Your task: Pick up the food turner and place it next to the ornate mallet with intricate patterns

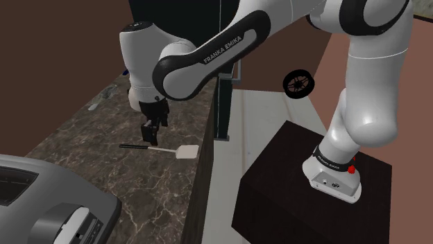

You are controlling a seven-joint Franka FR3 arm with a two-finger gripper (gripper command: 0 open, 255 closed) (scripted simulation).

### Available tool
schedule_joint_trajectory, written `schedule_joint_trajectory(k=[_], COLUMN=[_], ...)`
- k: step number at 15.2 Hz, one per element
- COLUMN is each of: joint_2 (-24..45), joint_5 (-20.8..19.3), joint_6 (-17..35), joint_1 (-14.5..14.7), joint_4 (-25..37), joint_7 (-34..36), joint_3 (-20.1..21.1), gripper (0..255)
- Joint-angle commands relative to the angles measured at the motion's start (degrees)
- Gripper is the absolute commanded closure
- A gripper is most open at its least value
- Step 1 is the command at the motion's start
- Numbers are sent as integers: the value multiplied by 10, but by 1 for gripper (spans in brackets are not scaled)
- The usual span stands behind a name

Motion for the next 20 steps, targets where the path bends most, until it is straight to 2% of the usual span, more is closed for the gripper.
schedule_joint_trajectory(k=[1, 9, 16, 17, 20], joint_2=[29, 60, 60, 60, 60], joint_5=[-12, -28, -28, -28, -28], joint_6=[1, 45, 45, 45, 45], joint_1=[15, 20, 20, 20, 20], joint_4=[29, 13, 13, 13, 13], joint_7=[6, 15, 15, 15, 15], joint_3=[2, -6, -6, -6, -6], gripper=[0, 0, 0, 255, 255])
